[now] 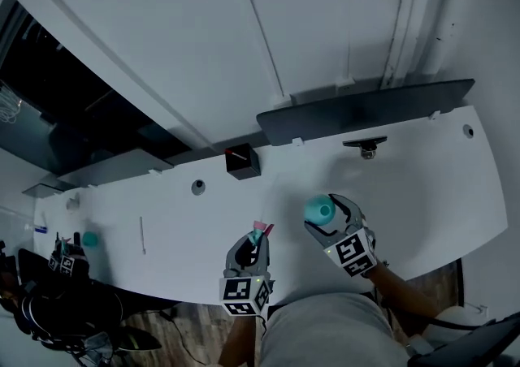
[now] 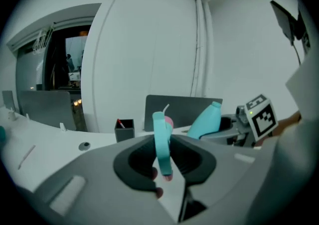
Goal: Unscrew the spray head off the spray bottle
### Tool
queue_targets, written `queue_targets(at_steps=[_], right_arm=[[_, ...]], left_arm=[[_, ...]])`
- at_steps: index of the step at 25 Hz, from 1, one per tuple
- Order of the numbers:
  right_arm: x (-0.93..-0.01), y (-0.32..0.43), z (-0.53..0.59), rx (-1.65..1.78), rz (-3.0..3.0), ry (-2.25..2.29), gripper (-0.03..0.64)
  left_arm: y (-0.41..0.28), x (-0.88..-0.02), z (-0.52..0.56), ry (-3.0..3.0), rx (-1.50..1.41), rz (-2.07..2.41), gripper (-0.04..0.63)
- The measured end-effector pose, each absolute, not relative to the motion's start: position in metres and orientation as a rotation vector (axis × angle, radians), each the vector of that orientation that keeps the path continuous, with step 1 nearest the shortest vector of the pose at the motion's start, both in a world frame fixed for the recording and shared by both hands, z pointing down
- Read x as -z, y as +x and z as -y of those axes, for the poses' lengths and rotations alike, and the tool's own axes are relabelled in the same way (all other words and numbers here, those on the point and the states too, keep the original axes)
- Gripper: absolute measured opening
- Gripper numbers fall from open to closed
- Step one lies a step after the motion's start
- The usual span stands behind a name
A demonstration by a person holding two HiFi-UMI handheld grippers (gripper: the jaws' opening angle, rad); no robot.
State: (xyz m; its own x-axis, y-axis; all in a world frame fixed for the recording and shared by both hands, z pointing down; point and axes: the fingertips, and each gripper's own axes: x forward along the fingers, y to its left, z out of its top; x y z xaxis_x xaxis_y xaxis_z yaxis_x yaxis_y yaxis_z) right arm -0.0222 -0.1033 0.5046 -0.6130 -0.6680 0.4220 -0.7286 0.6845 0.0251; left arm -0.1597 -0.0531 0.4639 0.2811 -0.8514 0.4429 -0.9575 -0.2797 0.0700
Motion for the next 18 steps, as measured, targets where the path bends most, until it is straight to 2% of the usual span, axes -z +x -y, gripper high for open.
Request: queue_targets(at_steps=[5, 9, 18], right_arm=[[-0.482, -0.024, 0.088, -0.273, 2.589, 1.088, 0.373], [-0.474, -0.024, 0.06, -0.356, 2.669, 1.031, 0.373], [-0.468, -0.026, 0.033, -0.316, 2.709, 1.062, 0.373]], left_arm=[[-0.135, -0.465, 0.045, 2.214, -0.451, 1.662, 0.083], [-0.14, -0.477, 0.019, 2.096, -0.475, 1.714, 0.083], [-0.146, -0.477, -0.008, 2.069, -0.452, 1.757, 0.083]])
